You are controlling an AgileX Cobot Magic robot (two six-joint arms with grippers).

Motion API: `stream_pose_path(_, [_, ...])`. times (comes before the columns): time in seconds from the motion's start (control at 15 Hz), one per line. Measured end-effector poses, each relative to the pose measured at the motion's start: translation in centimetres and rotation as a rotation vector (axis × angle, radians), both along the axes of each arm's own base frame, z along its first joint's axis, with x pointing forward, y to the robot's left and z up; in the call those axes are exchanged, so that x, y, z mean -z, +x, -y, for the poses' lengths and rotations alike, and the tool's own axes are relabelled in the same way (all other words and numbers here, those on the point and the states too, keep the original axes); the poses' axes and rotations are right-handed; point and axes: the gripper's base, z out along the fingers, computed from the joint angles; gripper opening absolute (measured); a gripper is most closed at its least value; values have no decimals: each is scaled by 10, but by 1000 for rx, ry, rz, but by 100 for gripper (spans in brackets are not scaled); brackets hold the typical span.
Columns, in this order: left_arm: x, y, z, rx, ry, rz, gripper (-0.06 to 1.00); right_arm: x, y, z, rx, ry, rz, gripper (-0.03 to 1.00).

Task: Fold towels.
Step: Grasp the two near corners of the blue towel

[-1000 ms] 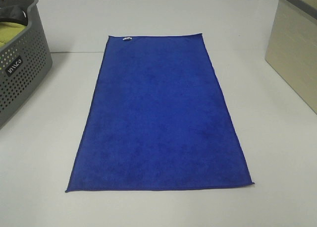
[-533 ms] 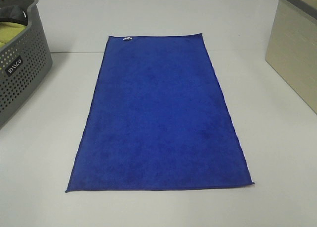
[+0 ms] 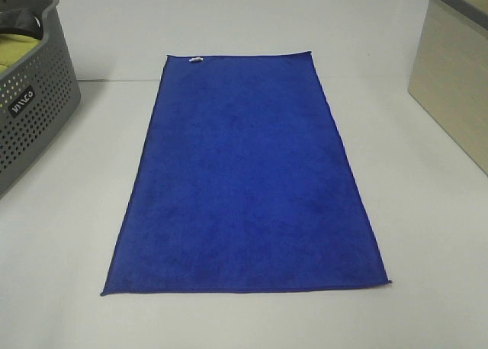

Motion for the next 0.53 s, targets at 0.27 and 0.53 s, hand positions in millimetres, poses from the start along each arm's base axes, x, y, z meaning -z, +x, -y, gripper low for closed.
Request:
stream_pose_path(0.27, [-8, 33, 4, 21, -106, -28, 68, -12, 29, 0, 8, 23, -33, 76])
stream_pose_path(0.53, [-5, 85, 11, 46, -329, -195, 68, -30, 85, -5, 7, 123, -199, 76])
